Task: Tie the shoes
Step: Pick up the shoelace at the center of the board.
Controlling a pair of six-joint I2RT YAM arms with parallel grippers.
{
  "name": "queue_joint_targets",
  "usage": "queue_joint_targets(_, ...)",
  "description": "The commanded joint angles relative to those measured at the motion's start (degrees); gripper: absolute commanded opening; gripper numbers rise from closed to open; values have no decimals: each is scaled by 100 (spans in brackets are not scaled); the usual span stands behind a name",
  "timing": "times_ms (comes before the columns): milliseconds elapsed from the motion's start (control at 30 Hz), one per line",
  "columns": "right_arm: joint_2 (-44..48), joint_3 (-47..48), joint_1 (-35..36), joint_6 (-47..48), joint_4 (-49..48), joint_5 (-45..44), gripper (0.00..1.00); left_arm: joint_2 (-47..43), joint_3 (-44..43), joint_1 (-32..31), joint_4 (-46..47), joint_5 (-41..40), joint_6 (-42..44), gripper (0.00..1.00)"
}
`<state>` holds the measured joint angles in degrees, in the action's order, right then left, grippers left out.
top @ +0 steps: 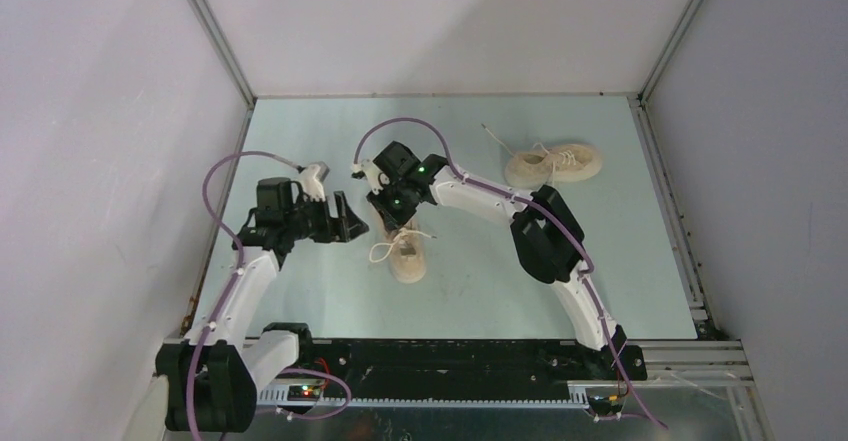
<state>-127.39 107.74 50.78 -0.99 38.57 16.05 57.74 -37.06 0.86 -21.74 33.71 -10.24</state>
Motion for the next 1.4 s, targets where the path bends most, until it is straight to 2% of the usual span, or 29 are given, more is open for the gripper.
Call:
queue_joint_targets(0, 225, 138, -94, -1, 8, -503, 12, -111, 71, -568, -277, 351, 580, 84)
queue_joint_targets(133, 487, 45, -272, -175, -24, -453, 11, 115, 230, -990, -82, 321, 455, 85)
queue_joint_targets(267, 737, -249, -470, -400, -112, -256, 12, 652, 37, -1154, -179, 218, 538, 79)
queue_joint_targets(400, 936, -626, -621, -583, -264, -117, 11, 1123, -113, -1287, -135, 286, 577, 66)
queue_joint_targets(567, 1171, -1003, -772, -711, -445, -17, 10, 1542, -254, -1575, 103, 422, 543, 57)
queue_joint_targets(733, 1273, -1191, -915, -802, -569, 61, 10, 1908, -482, -1735, 65, 414, 623, 31)
queue_joint_targets(800, 1263, -1273, -962, -844, -627, 193, 10, 2034, -577, -1730, -5, 293, 632, 24)
queue_joint_targets(867, 1253, -1360, -998, -886, -676, 293, 10, 2080, -649, -1730, -63, 334, 656, 21)
queue_joint_targets(900, 1252, -1414, -1002, -914, -693, 330, 10, 2079, -681, -1734, -126, 556, 723, 23)
queue_joint_targets(967, 1244, -1487, -1005, -964, -745, 403, 10, 2043, -756, -1797, -322, 755, 933, 35)
queue_joint_targets(1033, 1243, -1549, -1008, -1010, -803, 463, 10, 1875, -782, -1887, -492, 702, 1088, 59)
queue_joint_targets(1100, 1266, -1611, -1009, -1061, -867, 477, 10, 1666, -697, -1902, -393, 931, 1070, 68)
queue_joint_targets(1233, 1314, -1746, -1000, -1139, -939, 469, 9, 1455, -605, -2001, -313, 1289, 922, 74)
queue_joint_targets(1300, 1333, -1774, -997, -1153, -955, 469, 9, 1407, -619, -2013, -264, 1090, 801, 74)
queue_joint_targets(1367, 1346, -1807, -993, -1158, -975, 457, 9, 1409, -740, -1972, -168, 535, 509, 72)
